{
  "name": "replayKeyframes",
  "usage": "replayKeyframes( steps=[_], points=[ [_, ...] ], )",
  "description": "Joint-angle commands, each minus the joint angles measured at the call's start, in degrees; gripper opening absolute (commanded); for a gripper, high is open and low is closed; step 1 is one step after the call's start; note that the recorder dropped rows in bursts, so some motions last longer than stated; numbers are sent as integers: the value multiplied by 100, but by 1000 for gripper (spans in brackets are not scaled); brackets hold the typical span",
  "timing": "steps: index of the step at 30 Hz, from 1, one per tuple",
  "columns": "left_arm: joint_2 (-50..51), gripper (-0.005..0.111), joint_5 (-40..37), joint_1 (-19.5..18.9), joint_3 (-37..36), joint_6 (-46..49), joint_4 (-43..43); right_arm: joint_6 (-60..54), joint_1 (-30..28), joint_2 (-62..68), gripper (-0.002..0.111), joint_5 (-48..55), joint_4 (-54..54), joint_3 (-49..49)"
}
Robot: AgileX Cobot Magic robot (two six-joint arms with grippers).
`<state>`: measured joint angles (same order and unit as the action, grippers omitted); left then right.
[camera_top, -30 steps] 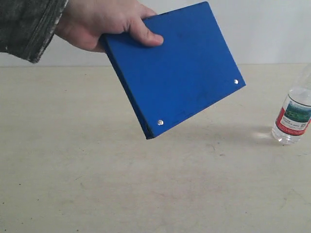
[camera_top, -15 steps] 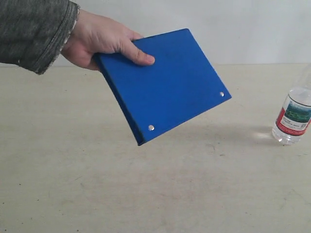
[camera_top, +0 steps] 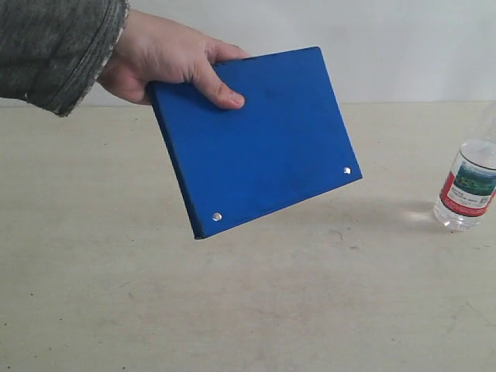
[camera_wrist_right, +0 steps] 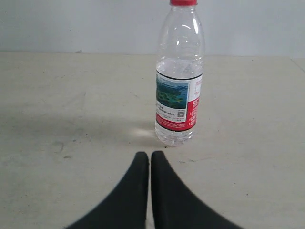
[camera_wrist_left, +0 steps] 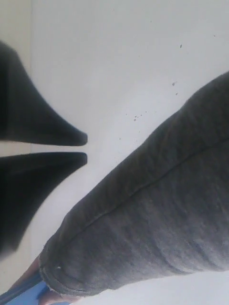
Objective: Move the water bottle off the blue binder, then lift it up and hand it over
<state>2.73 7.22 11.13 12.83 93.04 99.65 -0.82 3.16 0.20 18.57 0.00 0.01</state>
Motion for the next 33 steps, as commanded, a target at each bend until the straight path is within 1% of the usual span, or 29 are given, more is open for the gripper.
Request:
replayKeyframes(
  steps=[1, 18, 21, 22, 23, 24, 25, 28, 31, 33],
  points=[
    [-29, 4, 27, 6, -23, -53, 29, 82, 53, -20, 0, -10, 97, -1],
    [-29, 4, 27, 6, -23, -53, 29, 82, 53, -20, 0, -10, 98, -1],
    [-169, 4, 35, -31, -23, -53, 29, 82, 53, -20, 0, -10, 98, -1],
    [-205, 4, 53, -163, -23, -53, 29, 82, 53, -20, 0, -10, 98, -1],
    [-249, 4, -45, -375, -23, -53, 29, 82, 53, -20, 0, -10, 98, -1],
    [-273, 4, -320, -581, -23, -41, 29, 82, 53, -20, 0, -10, 98, -1],
    [-273, 4, -601, -892, -1, -41, 29, 82, 53, -20, 0, -10, 98, -1],
    [-273, 4, -1242, -1415, 139, -31, 29, 82, 53, -20, 0, -10, 98, -1],
    [-273, 4, -1615, -1670, 330, 319, 29, 82, 53, -20, 0, -10, 98, -1],
    [-273, 4, -1632, -1731, 449, 535, 29, 82, 53, -20, 0, -10, 98, -1]
  ],
)
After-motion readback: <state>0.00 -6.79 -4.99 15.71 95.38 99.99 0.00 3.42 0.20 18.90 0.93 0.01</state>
